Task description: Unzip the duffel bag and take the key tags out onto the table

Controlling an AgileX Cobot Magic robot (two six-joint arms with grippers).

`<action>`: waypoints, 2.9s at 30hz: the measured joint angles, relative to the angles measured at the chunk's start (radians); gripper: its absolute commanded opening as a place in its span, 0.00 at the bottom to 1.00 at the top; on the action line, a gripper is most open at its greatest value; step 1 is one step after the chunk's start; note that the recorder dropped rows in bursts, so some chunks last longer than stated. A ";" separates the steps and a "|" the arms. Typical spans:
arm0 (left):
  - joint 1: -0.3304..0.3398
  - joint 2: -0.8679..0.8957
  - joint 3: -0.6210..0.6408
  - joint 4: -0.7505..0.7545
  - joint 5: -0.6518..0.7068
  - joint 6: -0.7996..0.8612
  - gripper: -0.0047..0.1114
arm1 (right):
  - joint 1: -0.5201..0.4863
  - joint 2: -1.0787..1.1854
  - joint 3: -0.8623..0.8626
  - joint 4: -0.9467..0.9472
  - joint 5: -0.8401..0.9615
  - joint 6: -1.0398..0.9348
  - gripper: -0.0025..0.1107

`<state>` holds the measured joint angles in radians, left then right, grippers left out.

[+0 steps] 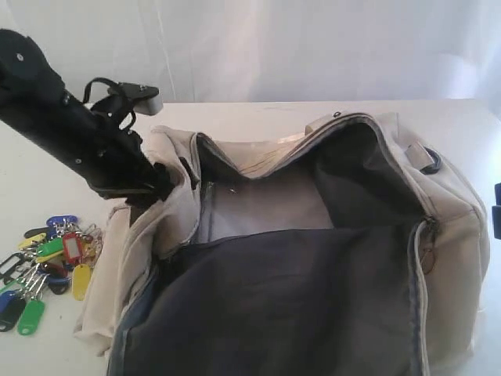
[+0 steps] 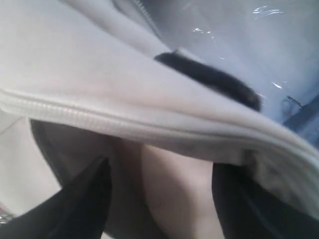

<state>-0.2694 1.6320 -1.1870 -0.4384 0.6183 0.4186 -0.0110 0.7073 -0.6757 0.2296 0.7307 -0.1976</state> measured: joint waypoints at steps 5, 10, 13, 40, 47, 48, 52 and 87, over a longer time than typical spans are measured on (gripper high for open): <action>-0.005 -0.104 -0.176 0.224 0.207 -0.135 0.53 | 0.000 0.000 0.000 0.000 0.000 0.000 0.02; -0.007 -0.234 -0.318 0.429 0.383 -0.278 0.37 | 0.000 0.000 0.000 0.000 0.000 0.000 0.02; -0.007 -0.324 -0.343 0.458 0.429 -0.298 0.21 | 0.000 0.000 0.000 0.000 0.000 0.000 0.02; -0.007 -0.916 0.180 0.357 0.037 -0.376 0.04 | 0.000 0.000 0.000 0.000 -0.022 0.000 0.02; -0.007 -0.916 0.180 0.353 0.033 -0.376 0.04 | 0.000 0.000 0.000 0.000 -0.023 0.000 0.02; -0.007 -0.916 0.180 0.353 0.033 -0.376 0.04 | 0.000 0.000 0.000 0.000 -0.025 0.000 0.02; -0.007 -0.916 0.180 0.353 0.033 -0.376 0.04 | 0.000 0.000 0.000 0.000 -0.025 0.000 0.02; 0.353 -1.561 1.160 0.349 -0.530 -0.374 0.04 | 0.000 0.000 0.000 0.000 -0.027 0.000 0.02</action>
<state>0.0833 0.0708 -0.0265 -0.0896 0.0885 0.0450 -0.0110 0.7073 -0.6757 0.2296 0.7039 -0.1976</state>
